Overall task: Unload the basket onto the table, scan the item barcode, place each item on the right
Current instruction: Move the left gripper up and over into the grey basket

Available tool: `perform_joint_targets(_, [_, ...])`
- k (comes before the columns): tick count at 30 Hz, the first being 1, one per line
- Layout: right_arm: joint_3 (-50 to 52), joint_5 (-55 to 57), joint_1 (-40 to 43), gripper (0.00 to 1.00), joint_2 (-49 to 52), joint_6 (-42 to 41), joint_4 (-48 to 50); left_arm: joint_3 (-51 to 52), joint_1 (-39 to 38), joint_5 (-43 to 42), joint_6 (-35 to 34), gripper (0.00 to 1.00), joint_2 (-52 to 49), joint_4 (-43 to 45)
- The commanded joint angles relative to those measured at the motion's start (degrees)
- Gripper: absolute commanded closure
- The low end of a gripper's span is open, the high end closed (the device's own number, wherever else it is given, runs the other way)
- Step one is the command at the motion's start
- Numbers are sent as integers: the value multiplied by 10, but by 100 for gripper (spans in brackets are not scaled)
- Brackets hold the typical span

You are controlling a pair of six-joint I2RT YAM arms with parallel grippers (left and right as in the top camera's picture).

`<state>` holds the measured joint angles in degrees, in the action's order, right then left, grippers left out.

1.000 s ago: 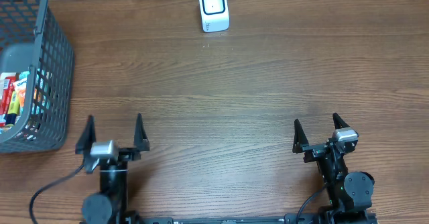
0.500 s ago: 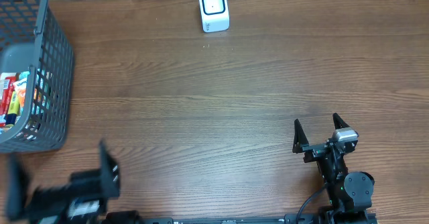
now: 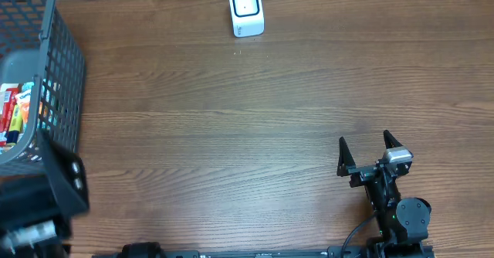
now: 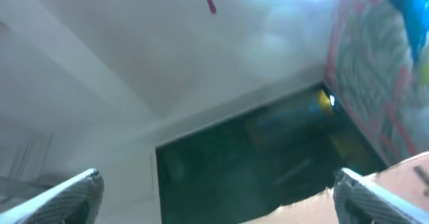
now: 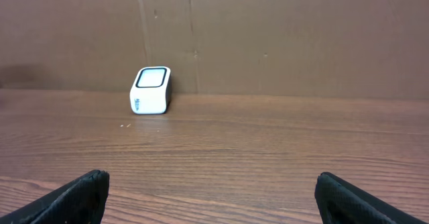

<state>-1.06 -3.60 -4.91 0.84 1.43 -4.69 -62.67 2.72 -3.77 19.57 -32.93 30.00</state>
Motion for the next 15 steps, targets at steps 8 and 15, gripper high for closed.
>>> perform_joint_targets(8, [6,5,2,0,-7,-4,2,-326,-1,39,20,0,-248,-263])
perform_joint_targets(15, [6,5,2,0,-7,-4,2,-597,-1,84,-14,0,-433,-562])
